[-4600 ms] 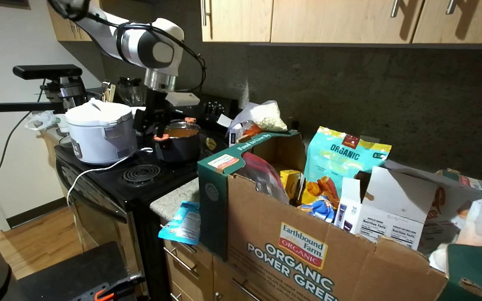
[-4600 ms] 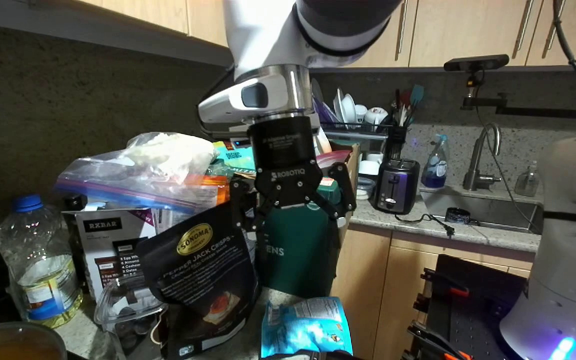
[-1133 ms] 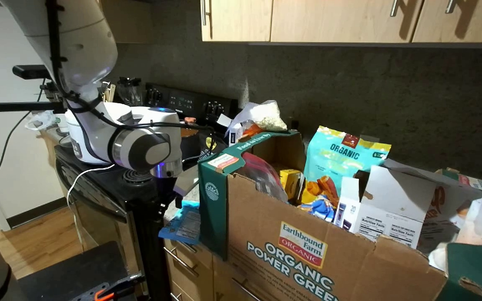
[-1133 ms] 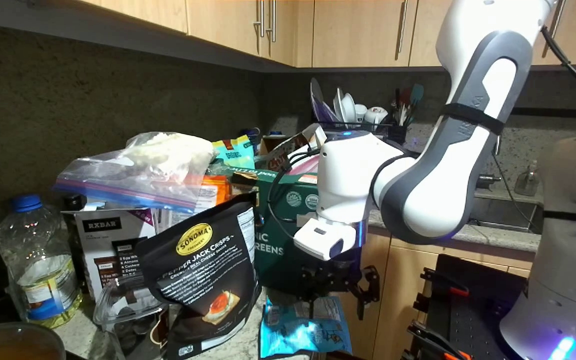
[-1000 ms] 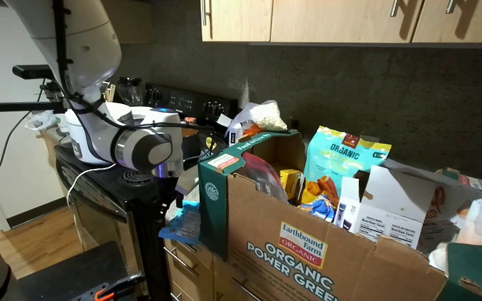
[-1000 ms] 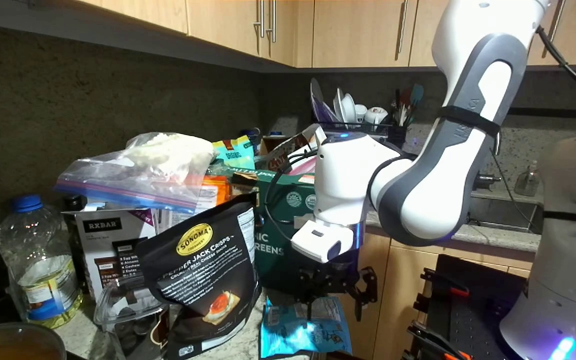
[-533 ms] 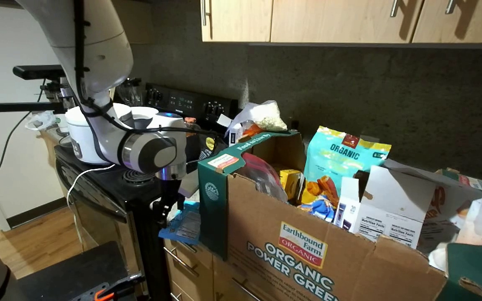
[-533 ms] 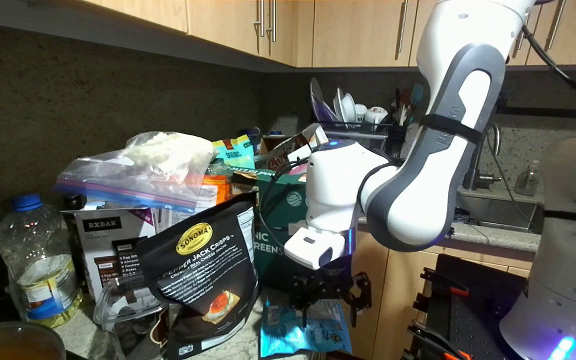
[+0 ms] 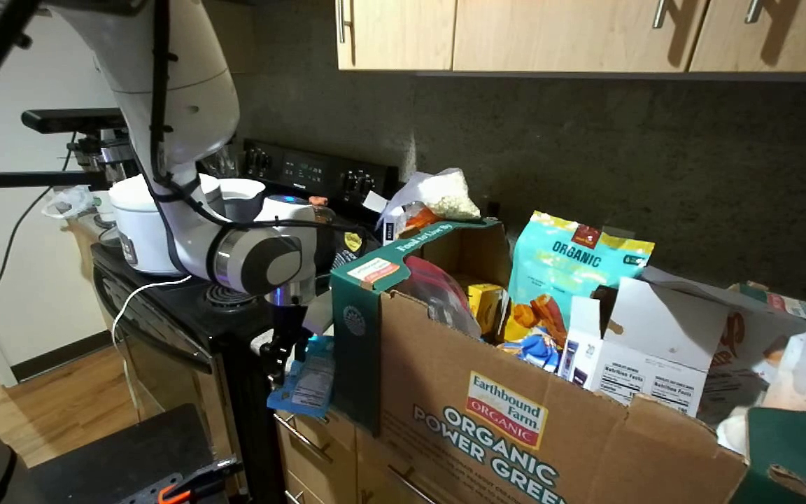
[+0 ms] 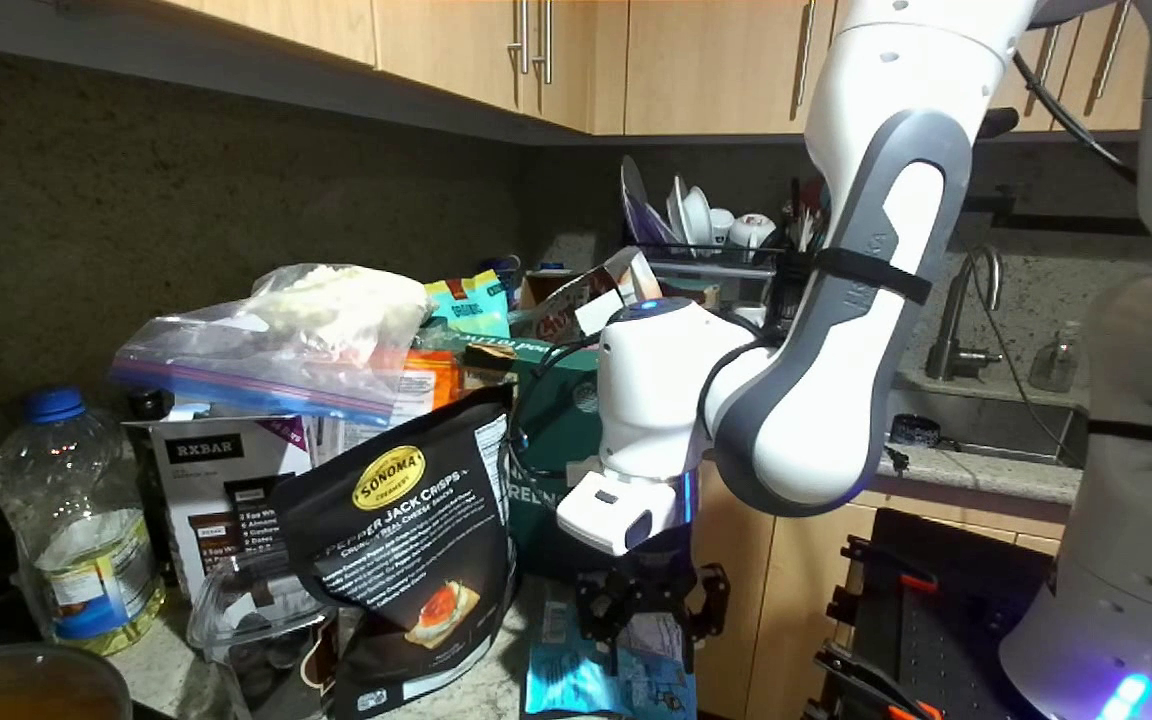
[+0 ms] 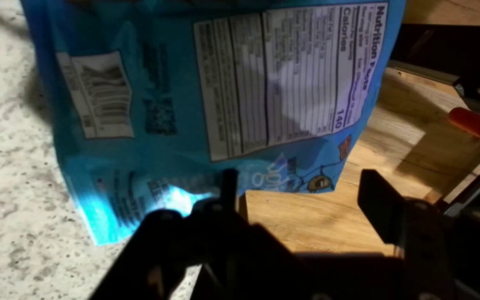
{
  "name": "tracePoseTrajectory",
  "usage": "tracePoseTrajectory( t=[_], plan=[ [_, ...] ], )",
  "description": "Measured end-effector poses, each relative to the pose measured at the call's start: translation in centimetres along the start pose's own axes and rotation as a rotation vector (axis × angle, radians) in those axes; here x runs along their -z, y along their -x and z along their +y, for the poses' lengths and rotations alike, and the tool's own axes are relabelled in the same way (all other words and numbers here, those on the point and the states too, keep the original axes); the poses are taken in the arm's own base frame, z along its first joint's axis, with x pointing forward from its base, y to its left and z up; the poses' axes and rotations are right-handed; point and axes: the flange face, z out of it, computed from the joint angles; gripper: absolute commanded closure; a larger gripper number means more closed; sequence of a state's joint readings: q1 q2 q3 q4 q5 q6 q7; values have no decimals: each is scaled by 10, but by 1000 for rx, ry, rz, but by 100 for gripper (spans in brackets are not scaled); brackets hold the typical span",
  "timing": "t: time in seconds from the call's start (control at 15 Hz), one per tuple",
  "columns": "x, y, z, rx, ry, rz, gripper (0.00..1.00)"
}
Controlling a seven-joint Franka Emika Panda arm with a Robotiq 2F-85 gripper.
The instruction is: Take out two products out of the box and put them on the counter
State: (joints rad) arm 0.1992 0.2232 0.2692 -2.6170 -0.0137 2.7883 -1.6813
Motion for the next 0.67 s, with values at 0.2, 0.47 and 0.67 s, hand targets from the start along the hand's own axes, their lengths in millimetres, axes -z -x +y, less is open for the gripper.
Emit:
tracePoseTrajectory(
  t=[0.2,0.47,0.67],
  plan=[
    [-1,0,3,13,0,-2,45],
    [-1,0,3,16,-1,-3,38],
    [-1,0,4,16,-1,-3,49]
  ],
)
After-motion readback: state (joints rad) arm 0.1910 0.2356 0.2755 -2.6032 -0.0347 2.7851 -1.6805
